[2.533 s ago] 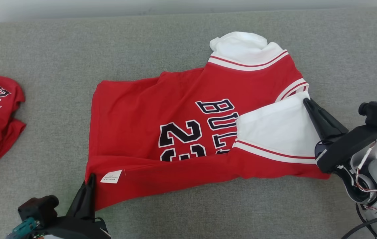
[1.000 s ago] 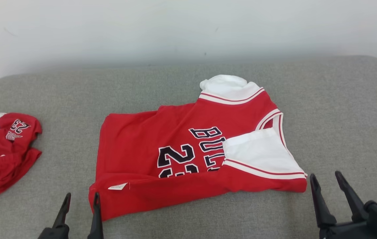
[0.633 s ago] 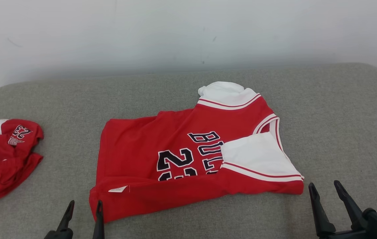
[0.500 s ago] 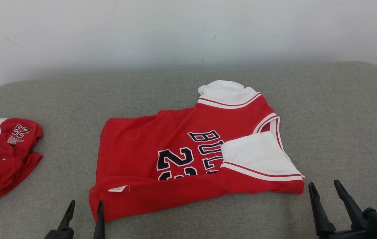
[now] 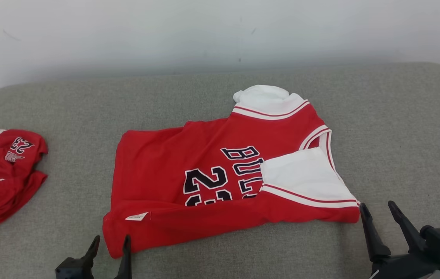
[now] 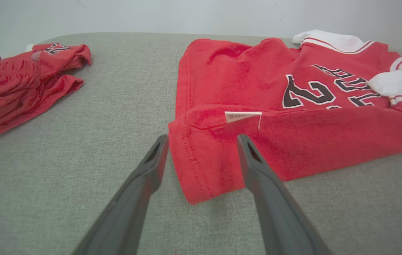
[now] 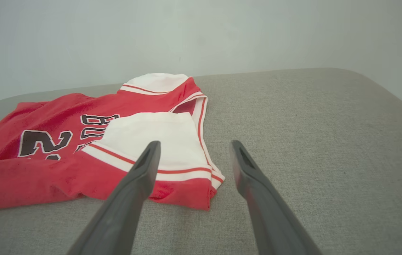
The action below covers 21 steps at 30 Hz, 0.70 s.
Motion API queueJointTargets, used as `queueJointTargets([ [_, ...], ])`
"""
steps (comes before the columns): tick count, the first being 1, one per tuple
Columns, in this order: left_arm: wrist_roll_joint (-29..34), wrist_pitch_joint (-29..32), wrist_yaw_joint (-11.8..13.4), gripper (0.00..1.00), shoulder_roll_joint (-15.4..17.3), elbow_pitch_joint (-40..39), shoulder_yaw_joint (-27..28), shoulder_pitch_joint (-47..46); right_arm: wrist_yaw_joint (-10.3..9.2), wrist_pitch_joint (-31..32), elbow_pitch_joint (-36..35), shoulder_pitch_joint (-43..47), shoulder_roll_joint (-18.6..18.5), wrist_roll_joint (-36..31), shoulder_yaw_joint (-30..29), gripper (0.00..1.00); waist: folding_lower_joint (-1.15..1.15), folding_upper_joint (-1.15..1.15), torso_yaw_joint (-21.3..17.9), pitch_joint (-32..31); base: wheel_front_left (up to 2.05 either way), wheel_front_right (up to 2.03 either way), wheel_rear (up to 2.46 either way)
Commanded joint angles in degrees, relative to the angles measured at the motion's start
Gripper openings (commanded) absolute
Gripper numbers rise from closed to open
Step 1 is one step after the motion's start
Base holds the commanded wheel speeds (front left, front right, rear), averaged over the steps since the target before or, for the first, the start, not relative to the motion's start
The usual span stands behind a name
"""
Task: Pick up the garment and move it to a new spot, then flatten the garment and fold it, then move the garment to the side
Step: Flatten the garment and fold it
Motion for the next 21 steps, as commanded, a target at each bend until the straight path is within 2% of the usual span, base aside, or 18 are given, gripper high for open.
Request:
queueJointTargets([
  [1, -0.95, 0.64, -0.57, 1.00, -0.25, 0.58, -0.05, -0.61, 0.00, -0.16, 1.54, -1.18, -0.76, 0.80, 0.28, 1.00, 0.00, 0.00, 0.22, 0.98, 0.00, 0.00, 0.00],
  [11, -4.87, 2.09, -2.87, 1.00, -2.16, 4.82, -0.27, -3.05, 0.00, -1.07, 13.10, -8.91, -4.15, 5.25, 5.11, 1.00, 0.00, 0.00, 0.97, 5.68, 0.00, 0.00, 0.00],
  [21, -8.85, 2.05, -5.49, 1.00, -3.61, 6.98, 0.66, -4.74, 0.00, -1.59, 19.49, -12.78, -4.60, 9.96, 8.58, 1.00, 0.00, 0.00, 0.93, 7.21, 0.00, 0.00, 0.00],
])
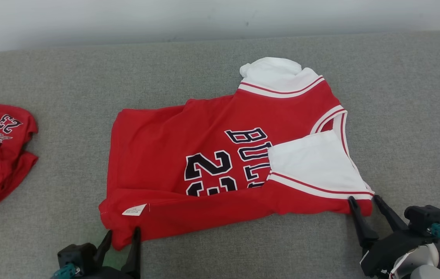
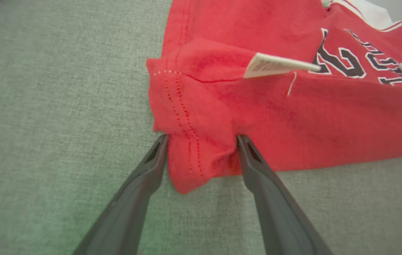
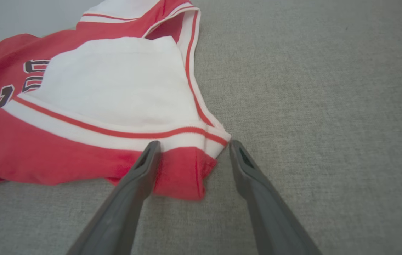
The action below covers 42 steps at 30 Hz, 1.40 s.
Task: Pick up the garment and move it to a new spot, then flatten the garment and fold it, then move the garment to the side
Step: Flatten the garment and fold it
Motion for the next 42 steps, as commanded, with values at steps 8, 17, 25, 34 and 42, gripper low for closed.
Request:
queueJointTargets([
  [8, -3.57, 0.91, -3.15, 0.00, 0.03, 0.85, 0.26, -1.20, 0.00, 0.55, 3.06, -2.45, -0.29, 4.37, 2.86, 0.00, -0.01, 0.00, -0.51, 0.09, 0.00, 0.00, 0.00],
  [17, -5.39, 1.73, -4.63, 0.00, 1.06, -0.65, 0.56, 0.51, -0.02, -1.12, 1.38, -1.03, -1.44, 9.47, 3.75, 0.00, -0.01, 0.00, -0.41, -0.43, 0.00, 0.00, 0.00],
  [25, -6.50, 4.87, -4.33, 0.00, 3.56, -6.46, 0.06, 4.78, -0.02, 1.20, -6.29, 7.93, -2.01, 10.93, 0.35, 0.00, -0.01, 0.00, 0.25, -1.76, 0.00, 0.00, 0.00],
  [34, -7.18, 7.23, -2.03, 0.00, 5.37, -11.66, 0.14, 10.21, -0.02, 6.20, -14.64, 18.71, 1.80, 7.37, -6.77, 0.00, -0.01, 0.00, -0.38, -2.93, 0.00, 0.00, 0.00],
  [42, -6.63, 8.92, -0.63, 1.00, 6.32, -13.33, 0.14, 10.88, -0.02, 7.72, -18.13, 20.39, 4.84, 4.63, -10.30, 1.00, -0.01, 0.00, -0.78, -3.08, 0.00, 0.00, 0.00],
])
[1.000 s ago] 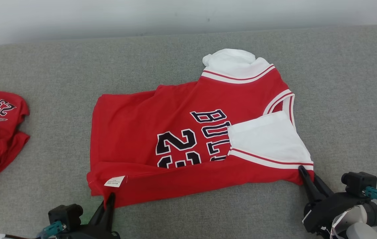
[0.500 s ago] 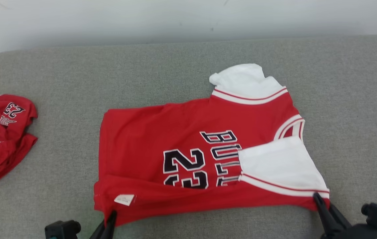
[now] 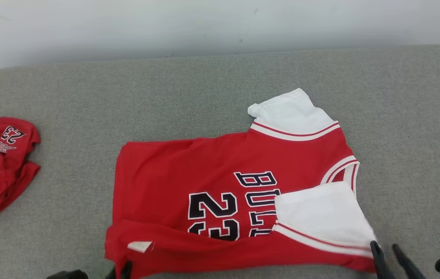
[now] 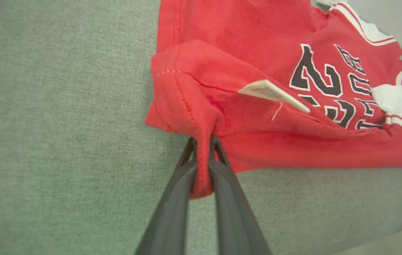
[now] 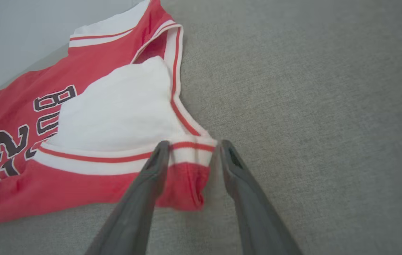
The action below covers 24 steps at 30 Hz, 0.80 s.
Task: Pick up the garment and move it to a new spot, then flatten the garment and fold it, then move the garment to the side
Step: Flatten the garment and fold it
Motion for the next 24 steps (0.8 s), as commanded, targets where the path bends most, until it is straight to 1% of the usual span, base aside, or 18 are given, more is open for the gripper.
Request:
queueJointTargets([
  [1, 0.42, -0.29, 0.56, 1.00, 0.57, 0.08, 0.49, 0.06, -0.06, -0.53, -0.58, 0.30, 0.33, -0.73, -1.14, 1.00, 0.01, 0.00, 0.00, 0.01, 0.00, 0.00, 0.00],
  [3, 1.13, -0.66, 1.05, 1.00, 0.59, 0.15, 0.54, -0.41, -0.05, -1.12, -1.50, 0.09, 0.94, -1.60, -2.53, 1.00, 0.01, 0.00, 0.03, -0.02, 0.00, 0.00, 0.00],
  [9, 3.95, -3.48, 3.63, 1.00, 0.79, -0.66, 1.97, -1.81, -0.05, -4.10, -4.73, -1.35, 2.45, -5.30, -7.09, 1.00, 0.01, 0.00, 0.15, -0.50, 0.00, 0.00, 0.00],
  [13, 7.68, -6.46, 5.35, 1.00, 1.49, -1.37, 2.48, -3.66, -0.05, -5.78, -6.88, -3.17, 2.89, -8.46, -8.41, 1.00, 0.01, 0.00, 0.26, -0.91, 0.00, 0.00, 0.00],
  [16, 10.15, -8.64, 6.12, 1.00, 1.39, -1.75, 2.24, -5.70, -0.05, -6.38, -8.28, -4.67, 2.78, -10.83, -7.75, 1.00, 0.01, 0.00, 0.45, -1.18, 0.00, 0.00, 0.00],
  [20, 13.35, -11.00, 7.63, 1.00, 1.31, -2.62, 1.76, -7.42, -0.05, -7.04, -10.00, -6.49, 2.02, -13.29, -5.44, 1.00, 0.01, 0.00, 0.71, -1.73, 0.00, 0.00, 0.00],
  [24, 15.84, -11.97, 9.08, 1.00, 1.46, -3.13, 1.02, -7.81, -0.05, -7.58, -11.52, -7.52, 1.63, -14.98, -3.07, 1.00, 0.01, 0.00, 0.93, -2.56, 0.00, 0.00, 0.00],
])
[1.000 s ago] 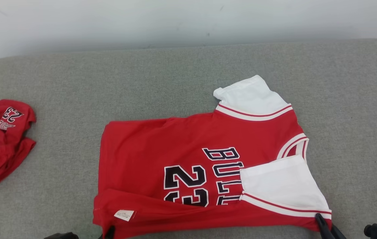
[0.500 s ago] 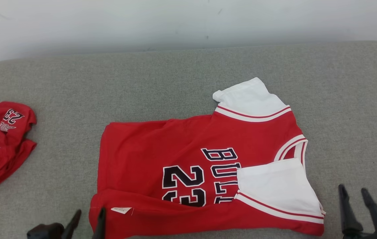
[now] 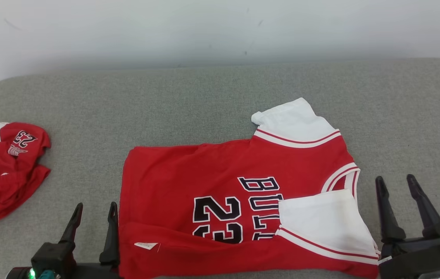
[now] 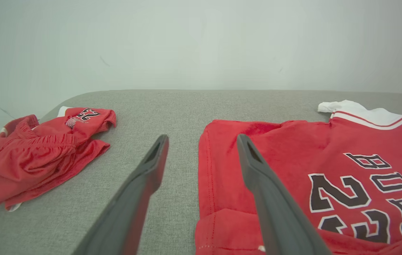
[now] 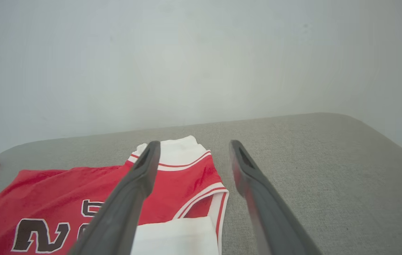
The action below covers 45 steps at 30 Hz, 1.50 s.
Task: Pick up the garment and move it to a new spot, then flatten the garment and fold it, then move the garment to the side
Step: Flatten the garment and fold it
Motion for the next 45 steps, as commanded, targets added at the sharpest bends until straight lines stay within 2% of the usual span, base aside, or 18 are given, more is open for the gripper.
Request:
queueJointTargets([
  [1, 0.62, -0.67, 0.43, 1.00, 0.11, -0.49, -0.30, 0.08, -0.04, -0.26, -0.58, -0.26, -0.38, -0.48, 0.75, 1.00, 0.00, 0.00, 0.16, -0.55, 0.00, 0.00, 0.00],
  [9, 1.11, -1.28, 2.08, 1.00, -0.47, -1.33, -0.67, 2.69, -0.04, 0.64, -1.74, 1.04, -0.25, -0.56, 3.09, 1.00, 0.00, 0.00, 0.57, -1.74, 0.00, 0.00, 0.00],
  [21, 0.47, -0.32, 1.47, 1.00, -0.43, -0.53, -1.56, 1.34, -0.04, 1.22, -1.54, 1.51, -0.47, 0.02, 4.06, 1.00, 0.00, 0.00, 0.80, -1.86, 0.00, 0.00, 0.00],
  [26, -1.11, 1.54, -1.66, 1.00, -0.09, 0.50, -2.04, -3.93, -0.04, 1.33, -1.98, 1.03, -0.37, 0.19, 3.85, 1.00, 0.00, 0.00, 0.77, -0.37, 0.00, 0.00, 0.00],
  [30, -3.56, 4.79, -5.38, 1.00, 0.75, 3.28, -1.53, -10.93, -0.04, 1.14, -2.19, -0.07, -0.56, 0.40, 4.07, 1.00, 0.00, 0.00, 0.13, 1.60, 0.00, 0.00, 0.00],
  [37, -9.14, 11.11, -12.55, 1.00, 1.70, 14.49, -0.79, -22.99, -0.04, -0.25, -1.28, -2.70, -0.84, 1.05, 5.73, 1.00, 0.00, 0.00, -2.78, 6.03, 0.00, 0.00, 0.00],
  [45, -14.48, 16.76, -18.19, 1.00, 1.52, 28.49, -0.30, -31.01, -0.04, -2.62, 0.50, -5.62, -0.72, 1.76, 6.96, 1.00, 0.00, 0.00, -5.46, 10.72, 0.00, 0.00, 0.00],
])
